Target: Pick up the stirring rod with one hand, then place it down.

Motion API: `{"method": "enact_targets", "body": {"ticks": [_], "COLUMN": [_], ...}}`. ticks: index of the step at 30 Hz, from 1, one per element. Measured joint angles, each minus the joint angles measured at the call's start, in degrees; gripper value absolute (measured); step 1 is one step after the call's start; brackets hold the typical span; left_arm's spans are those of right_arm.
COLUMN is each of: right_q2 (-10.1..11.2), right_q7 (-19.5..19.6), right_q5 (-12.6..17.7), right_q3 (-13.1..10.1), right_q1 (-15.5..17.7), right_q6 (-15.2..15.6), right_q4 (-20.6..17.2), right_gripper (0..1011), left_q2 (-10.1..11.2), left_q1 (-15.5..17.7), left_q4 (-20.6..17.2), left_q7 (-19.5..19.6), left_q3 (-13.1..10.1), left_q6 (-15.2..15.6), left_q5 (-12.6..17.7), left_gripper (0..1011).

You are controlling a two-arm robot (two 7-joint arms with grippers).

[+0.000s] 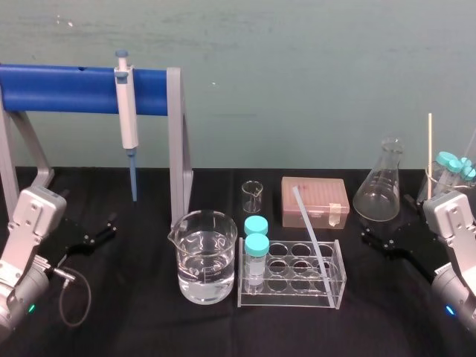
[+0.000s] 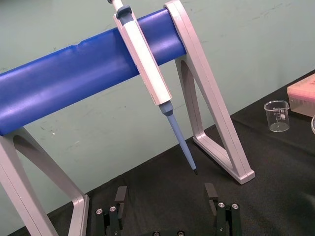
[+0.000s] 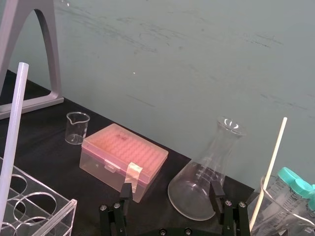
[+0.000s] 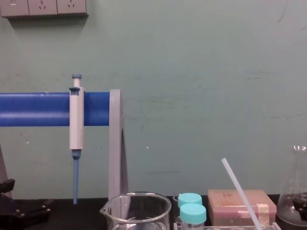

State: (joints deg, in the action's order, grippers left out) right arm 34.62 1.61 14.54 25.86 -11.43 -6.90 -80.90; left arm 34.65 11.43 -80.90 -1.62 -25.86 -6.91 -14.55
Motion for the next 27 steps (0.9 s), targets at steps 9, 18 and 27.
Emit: {"method": "enact_targets", "body": {"ticks": [9,18,27], "right_q2": [0.02,0.02,0.02], "right_q7": [0.01,0.01,0.01], "right_q5": [0.01,0.01,0.01], "right_q3": [0.00,0.00,0.00], "right_q1": [0.00,0.00,0.00], "right_q6": [0.00,0.00,-0.01], "right_q4": [0.00,0.00,0.00], "right_gripper": [1000,1000,1000], "left_q2": [0.00,0.00,0.00], "left_q1": [0.00,0.00,0.00], "left_q4": [0.00,0.00,0.00], "left_q7": [0.00,0.00,0.00], "left_q3": [0.00,0.00,0.00], "left_q6": [0.00,0.00,0.00], "left_q5": [0.00,0.00,0.00], "left_gripper": [1000,1000,1000]}}
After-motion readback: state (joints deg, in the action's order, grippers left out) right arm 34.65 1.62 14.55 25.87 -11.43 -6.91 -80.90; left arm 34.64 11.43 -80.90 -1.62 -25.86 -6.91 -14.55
